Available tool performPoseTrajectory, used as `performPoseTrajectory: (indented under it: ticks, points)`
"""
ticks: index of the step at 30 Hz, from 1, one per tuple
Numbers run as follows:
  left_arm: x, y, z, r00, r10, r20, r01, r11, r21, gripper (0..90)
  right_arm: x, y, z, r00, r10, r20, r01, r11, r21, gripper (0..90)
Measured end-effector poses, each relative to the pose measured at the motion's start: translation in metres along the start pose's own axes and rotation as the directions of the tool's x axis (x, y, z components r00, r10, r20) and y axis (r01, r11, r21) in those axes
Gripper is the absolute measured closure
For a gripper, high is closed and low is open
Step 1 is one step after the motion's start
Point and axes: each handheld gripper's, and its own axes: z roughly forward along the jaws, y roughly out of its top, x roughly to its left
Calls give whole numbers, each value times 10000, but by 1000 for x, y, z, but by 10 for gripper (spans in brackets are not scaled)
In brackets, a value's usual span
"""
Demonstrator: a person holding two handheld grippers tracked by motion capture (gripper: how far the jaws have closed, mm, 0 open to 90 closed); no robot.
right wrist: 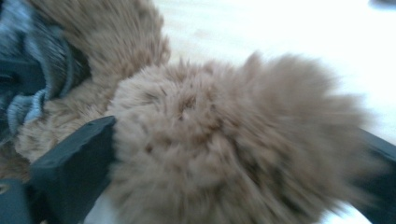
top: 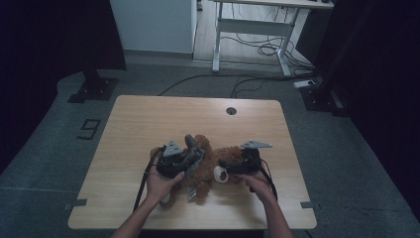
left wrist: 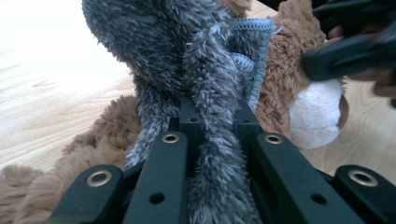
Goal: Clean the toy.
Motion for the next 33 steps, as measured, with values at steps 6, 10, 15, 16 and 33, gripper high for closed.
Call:
performPoseTrajectory:
  ticks: [6,10,15,16,33]
  points:
    - [-4,-6,-3,9999,73,141,-71,9999,-134,790,0,-13,14,9968,532,-589,-514,9982,315,54]
    - [-9,-11,-7,9996,147,223,-141,9995,-274,788,1,-14,8,9979,239,-605,-218,9992,349,184]
    - [-14,-13,-13,9990,442,21,-441,9984,-365,784,8,-15,4,9988,-328,-351,321,9992,-221,366]
    - [-13,-13,-14,9992,398,24,-397,9983,-416,784,9,-15,3,9990,-335,-289,326,9990,-315,392]
    - [23,26,-1,9973,219,-704,-299,9930,-1141,782,-8,14,15,9981,-28,610,151,9793,-2021,518]
